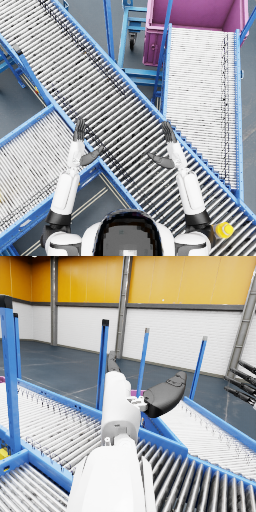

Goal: Pick up the oil and place it on the left assembly line, put the cola on the right, and keep Sprite still

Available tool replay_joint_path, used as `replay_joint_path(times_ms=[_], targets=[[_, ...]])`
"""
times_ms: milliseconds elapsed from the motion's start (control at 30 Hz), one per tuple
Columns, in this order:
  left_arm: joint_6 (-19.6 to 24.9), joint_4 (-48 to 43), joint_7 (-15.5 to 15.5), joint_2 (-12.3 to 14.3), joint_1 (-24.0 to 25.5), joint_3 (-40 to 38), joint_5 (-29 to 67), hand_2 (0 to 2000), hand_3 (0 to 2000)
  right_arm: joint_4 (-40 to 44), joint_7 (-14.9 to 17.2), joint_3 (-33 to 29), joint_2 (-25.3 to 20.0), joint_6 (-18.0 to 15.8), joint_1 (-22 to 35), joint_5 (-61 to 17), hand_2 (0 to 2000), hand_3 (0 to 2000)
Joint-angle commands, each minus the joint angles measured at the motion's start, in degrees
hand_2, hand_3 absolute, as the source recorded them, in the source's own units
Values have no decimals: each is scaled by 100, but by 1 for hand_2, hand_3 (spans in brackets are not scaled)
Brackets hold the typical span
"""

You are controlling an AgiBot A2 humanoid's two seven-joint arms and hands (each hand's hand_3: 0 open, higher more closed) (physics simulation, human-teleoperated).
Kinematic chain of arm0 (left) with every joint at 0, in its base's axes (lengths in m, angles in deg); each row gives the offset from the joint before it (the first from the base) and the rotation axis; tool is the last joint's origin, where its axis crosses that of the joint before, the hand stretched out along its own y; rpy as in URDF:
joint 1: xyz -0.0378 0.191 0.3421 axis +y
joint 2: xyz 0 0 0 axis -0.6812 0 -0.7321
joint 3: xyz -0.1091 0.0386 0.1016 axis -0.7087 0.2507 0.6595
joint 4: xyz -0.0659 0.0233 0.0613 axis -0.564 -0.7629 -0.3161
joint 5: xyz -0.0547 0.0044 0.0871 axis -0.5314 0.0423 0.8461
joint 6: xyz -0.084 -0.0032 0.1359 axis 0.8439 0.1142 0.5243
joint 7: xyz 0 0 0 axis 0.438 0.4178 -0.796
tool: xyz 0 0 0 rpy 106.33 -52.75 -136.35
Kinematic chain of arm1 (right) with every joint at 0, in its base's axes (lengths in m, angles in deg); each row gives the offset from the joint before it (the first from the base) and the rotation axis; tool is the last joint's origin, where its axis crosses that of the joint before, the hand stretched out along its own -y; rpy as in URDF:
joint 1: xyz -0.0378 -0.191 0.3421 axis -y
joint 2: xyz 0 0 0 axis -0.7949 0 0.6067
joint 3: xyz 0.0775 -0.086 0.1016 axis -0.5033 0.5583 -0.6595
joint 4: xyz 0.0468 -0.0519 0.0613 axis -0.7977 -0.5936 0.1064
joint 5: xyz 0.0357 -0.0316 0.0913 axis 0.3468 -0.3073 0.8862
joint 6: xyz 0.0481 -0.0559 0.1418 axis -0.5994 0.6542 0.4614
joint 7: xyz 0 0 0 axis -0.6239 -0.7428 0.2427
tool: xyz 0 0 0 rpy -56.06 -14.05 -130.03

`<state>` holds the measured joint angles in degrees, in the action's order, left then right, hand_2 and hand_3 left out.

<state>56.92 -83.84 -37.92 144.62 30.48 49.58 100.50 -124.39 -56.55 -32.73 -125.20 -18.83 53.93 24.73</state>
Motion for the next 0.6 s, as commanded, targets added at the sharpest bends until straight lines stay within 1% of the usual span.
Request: replay_joint_path(times_ms=[33, 600], targets=[[0, 0, 0, 0, 0, 0, 0, 0, 0, 0, 0, 0, 0, 0, 0, 0, 0, 0], [0, 0, 0, 0, 0, 0, 0, 0, 0, 0, 0, 0, 0, 0, 0, 0, 0, 0]])
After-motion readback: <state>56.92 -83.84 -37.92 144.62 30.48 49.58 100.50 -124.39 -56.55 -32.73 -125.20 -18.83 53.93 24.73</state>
